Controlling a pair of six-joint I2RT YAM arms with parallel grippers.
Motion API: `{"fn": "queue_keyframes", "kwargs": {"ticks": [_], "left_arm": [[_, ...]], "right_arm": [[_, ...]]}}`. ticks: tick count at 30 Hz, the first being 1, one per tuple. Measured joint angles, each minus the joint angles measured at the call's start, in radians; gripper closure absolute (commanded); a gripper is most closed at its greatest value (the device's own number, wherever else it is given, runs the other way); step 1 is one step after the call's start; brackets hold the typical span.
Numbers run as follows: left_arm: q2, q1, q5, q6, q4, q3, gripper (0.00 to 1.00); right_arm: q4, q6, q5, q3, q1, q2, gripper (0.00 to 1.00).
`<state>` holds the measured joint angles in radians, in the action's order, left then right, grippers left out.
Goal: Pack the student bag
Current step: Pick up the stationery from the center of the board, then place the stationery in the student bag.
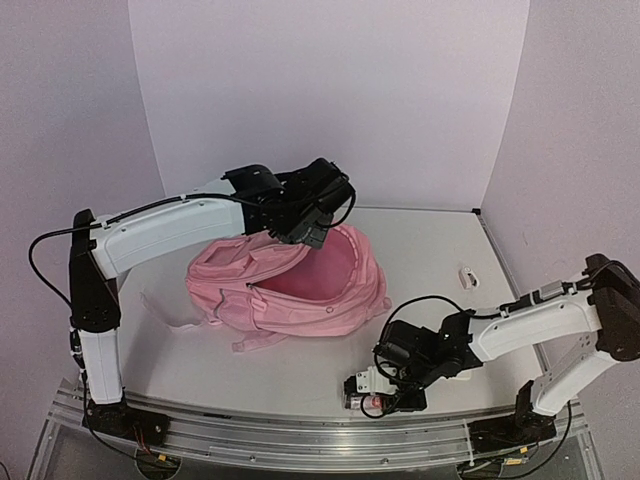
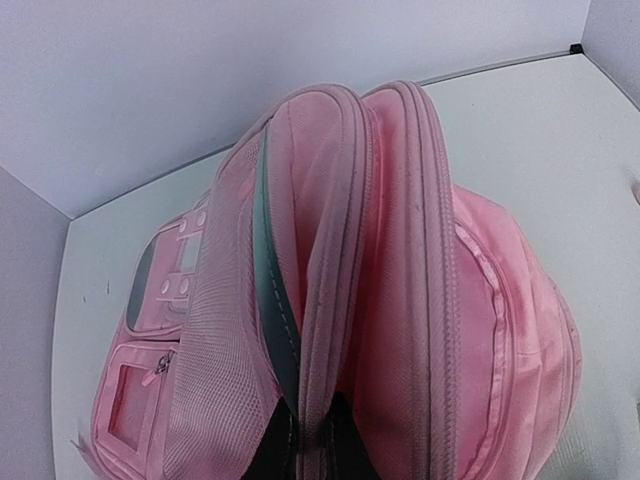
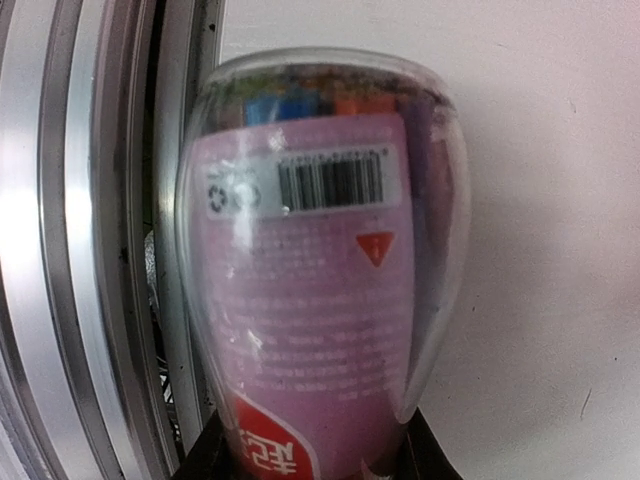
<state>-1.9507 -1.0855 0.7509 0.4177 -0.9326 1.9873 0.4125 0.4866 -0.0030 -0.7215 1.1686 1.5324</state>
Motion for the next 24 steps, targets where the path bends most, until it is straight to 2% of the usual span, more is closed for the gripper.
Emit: {"fn": "queue_keyframes", "kwargs": {"ticks": [4, 7, 11, 14, 18, 24], "left_arm": [[0.001, 0.000, 0.000, 0.001, 0.001, 0.000, 1.00], [0.005, 0.001, 0.000, 0.001, 0.007, -0.004, 1.00], [0.021, 0.005, -0.002, 0.001, 0.023, -0.022, 1.00], [0.037, 0.010, -0.005, 0.002, 0.035, -0.038, 1.00], [0.060, 0.020, -0.008, 0.012, 0.049, -0.054, 1.00], [0.118, 0.035, -0.023, 0.025, 0.103, -0.121, 1.00]], "right_arm": [[-0.037, -0.039, 0.010, 0.034, 0.000, -0.059, 1.00], [-0.045, -0.143, 0.061, 0.039, 0.000, -0.158, 1.00], [-0.056, -0.396, 0.142, 0.002, -0.017, -0.301, 1.00], [-0.069, -0.605, 0.153, -0.070, -0.080, -0.328, 1.00], [-0.068, -0.872, 0.070, -0.233, -0.240, -0.228, 1.00], [-0.044, -1.134, -0.131, -0.633, -0.375, 0.118, 1.00]]}}
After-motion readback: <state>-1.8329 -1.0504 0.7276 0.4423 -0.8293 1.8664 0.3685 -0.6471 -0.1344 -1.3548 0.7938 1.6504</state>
